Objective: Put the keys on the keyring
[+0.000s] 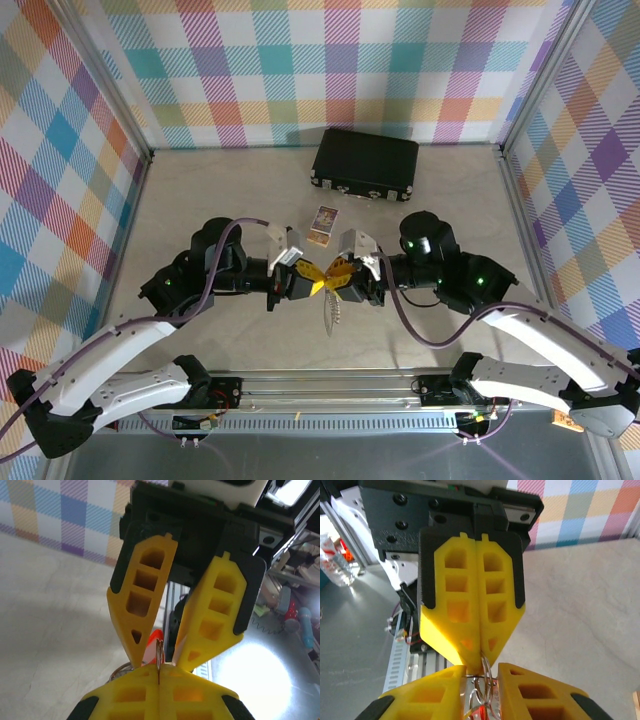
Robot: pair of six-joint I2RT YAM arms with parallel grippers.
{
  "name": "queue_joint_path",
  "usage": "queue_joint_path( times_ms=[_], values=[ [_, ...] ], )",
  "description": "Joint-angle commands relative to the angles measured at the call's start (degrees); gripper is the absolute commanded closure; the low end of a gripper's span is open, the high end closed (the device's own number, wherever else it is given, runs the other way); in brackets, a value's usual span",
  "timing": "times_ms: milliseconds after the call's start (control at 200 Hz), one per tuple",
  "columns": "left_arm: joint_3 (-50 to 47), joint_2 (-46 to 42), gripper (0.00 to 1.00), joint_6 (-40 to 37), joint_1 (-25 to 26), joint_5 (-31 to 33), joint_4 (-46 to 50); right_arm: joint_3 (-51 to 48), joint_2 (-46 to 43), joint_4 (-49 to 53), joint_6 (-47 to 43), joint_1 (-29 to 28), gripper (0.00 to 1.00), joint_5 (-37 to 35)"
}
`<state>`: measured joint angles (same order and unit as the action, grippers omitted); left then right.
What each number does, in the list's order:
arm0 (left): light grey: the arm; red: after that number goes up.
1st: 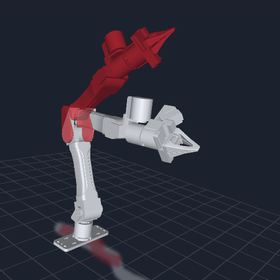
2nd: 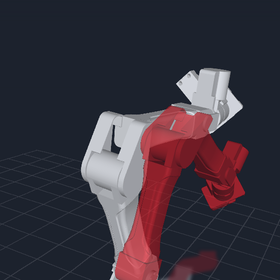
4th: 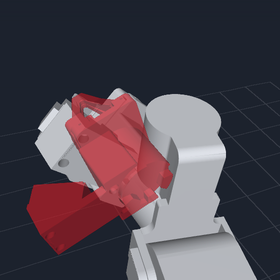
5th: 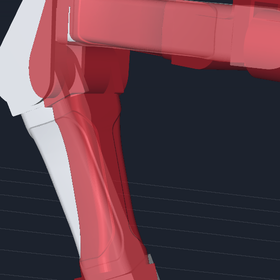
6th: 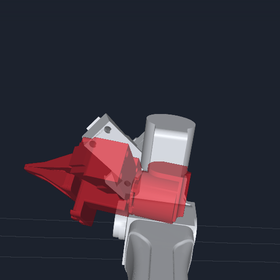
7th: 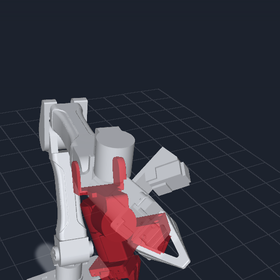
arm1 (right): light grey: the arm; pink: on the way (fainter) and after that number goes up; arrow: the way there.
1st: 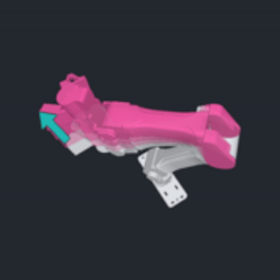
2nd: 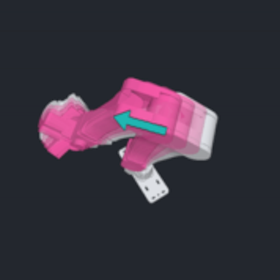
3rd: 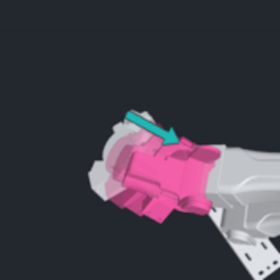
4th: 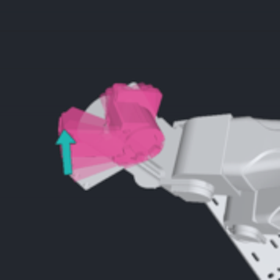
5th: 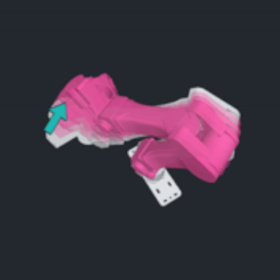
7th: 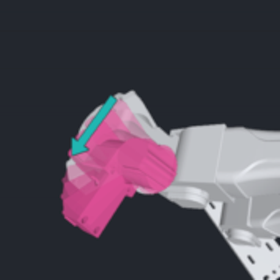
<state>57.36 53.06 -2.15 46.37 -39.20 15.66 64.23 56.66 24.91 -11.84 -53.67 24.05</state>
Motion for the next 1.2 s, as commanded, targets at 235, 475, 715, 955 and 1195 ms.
queue_joint_path(
  times_ms=[235, 475, 715, 955, 1195],
  values=[
    [-6.82, -3.88, 1.00, 7.86, 0.04, 0.85, -24.68, -5.13, -3.24, -13.40, 4.60, -1.00, 0.75, -0.03],
    [-8.01, -4.33, 1.00, 9.26, 0.04, -1.38, -27.67, -5.52, -5.07, -13.45, 5.09, -1.00, 0.58, -0.37],
    [-8.05, -4.66, 1.00, 8.74, 0.06, -2.35, -26.52, -5.17, -7.23, -11.63, 4.47, -1.00, 0.63, -3.48],
    [-8.14, -5.08, 1.00, 8.83, 0.04, -2.55, -26.12, -5.41, -8.52, -10.76, 3.63, -1.00, 0.75, -5.86],
    [-7.88, -4.81, 1.00, 8.92, 0.05, -2.54, -26.38, -5.78, -8.74, -9.57, 3.55, -1.00, 0.83, -5.95]
  ],
)
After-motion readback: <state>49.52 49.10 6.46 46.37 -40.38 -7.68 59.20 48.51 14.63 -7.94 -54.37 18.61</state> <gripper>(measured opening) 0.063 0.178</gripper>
